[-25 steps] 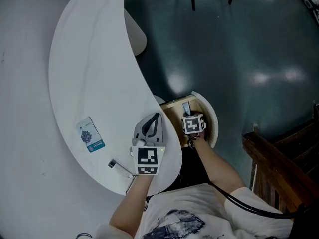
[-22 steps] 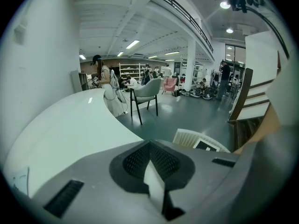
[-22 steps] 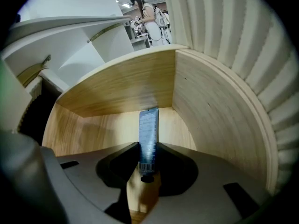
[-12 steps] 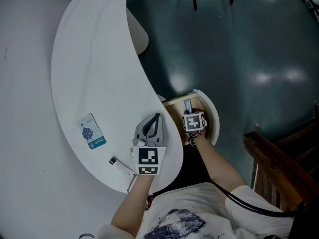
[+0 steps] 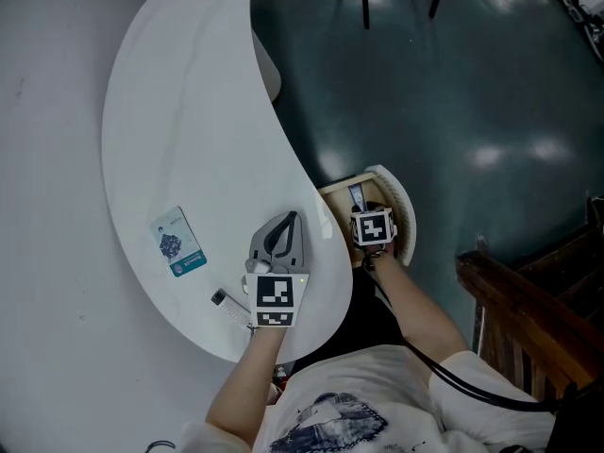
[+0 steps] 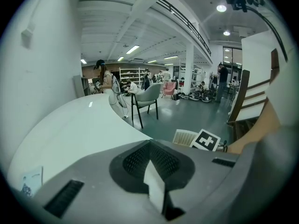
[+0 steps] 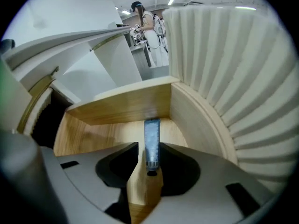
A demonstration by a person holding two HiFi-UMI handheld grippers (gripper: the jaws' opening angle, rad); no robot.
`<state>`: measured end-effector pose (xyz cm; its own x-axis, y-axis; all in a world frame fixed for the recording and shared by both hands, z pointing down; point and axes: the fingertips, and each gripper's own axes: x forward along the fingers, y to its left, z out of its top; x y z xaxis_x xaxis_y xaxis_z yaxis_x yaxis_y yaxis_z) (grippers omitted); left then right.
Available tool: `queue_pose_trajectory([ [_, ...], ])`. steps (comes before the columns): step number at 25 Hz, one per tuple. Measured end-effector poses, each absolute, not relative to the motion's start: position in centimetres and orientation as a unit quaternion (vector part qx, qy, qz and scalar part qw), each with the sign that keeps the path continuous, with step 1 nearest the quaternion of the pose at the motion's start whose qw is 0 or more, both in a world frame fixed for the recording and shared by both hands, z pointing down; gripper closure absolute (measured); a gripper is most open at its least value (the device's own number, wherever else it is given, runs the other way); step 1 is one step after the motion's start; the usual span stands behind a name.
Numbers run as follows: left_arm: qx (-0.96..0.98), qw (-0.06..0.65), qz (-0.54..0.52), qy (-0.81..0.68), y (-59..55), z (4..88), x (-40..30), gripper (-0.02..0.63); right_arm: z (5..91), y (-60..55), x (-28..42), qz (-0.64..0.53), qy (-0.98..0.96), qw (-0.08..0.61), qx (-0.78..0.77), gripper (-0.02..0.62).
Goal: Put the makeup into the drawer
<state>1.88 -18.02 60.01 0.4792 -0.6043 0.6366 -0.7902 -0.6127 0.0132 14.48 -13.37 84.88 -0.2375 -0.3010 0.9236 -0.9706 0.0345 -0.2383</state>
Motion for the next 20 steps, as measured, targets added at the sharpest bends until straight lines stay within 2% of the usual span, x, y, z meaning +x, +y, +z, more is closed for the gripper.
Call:
queue_pose_trajectory([
  [12, 0.864, 0.136, 0.266, -0.405, -15.2, 54.2, -1.1, 0.560, 73.3, -13.1, 16.7, 0.437, -0.630, 0.290, 0.574, 0.462],
  [20, 0.867, 0.119, 0.248, -0.416, -12.3, 50.6, -6.4, 0.560, 64.8, -11.3, 12.8, 0.397, -0.659, 0.238, 0.592, 0.462],
])
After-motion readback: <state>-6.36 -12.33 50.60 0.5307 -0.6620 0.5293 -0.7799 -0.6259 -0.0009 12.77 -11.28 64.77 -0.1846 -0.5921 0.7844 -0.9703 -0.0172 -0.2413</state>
